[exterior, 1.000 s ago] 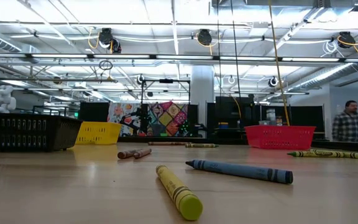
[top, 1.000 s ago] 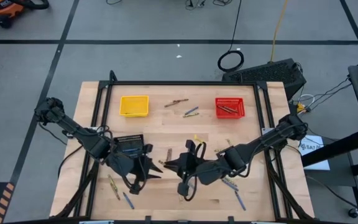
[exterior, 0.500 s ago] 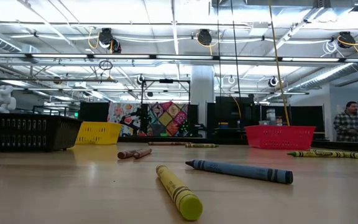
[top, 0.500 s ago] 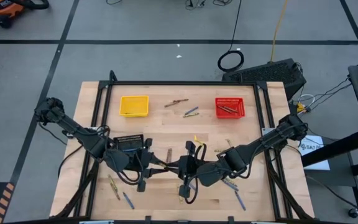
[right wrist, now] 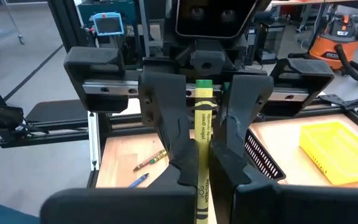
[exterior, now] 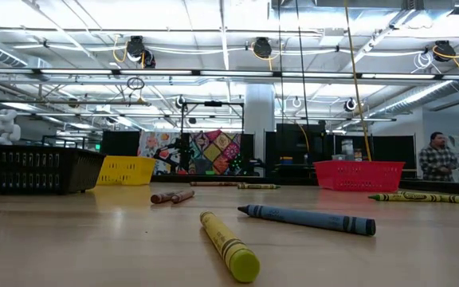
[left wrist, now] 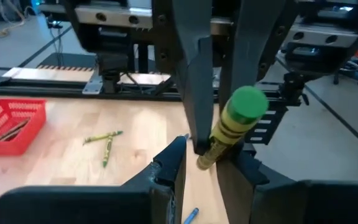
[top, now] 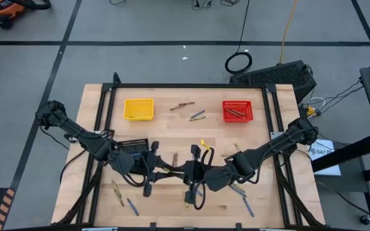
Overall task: Sort crayons
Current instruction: Put the green crayon into the yellow bin
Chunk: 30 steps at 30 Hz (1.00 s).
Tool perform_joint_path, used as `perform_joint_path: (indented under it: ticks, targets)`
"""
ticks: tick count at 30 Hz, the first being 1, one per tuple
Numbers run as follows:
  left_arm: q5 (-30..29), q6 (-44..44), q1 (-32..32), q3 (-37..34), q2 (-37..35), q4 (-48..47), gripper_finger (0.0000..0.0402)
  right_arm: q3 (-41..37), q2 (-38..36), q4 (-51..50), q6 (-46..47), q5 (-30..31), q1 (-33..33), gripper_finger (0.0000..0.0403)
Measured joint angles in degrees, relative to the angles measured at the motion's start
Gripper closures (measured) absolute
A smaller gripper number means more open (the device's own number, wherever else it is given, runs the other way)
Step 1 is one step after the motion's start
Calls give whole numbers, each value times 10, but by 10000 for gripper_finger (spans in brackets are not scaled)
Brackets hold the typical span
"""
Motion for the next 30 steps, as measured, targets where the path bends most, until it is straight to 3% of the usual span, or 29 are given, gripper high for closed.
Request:
perform_joint_path:
  ticks: [9, 18, 30]
  targets:
    - [5, 25, 0, 0, 0, 7, 323, 0, 0, 1, -2, 1, 0, 403]
    - [7, 43, 0, 0, 0, 5, 391, 0, 0, 0, 3, 0, -4, 403]
    - [7, 45, 0, 0, 0, 5, 389, 0, 0, -1, 5, -1, -4, 403]
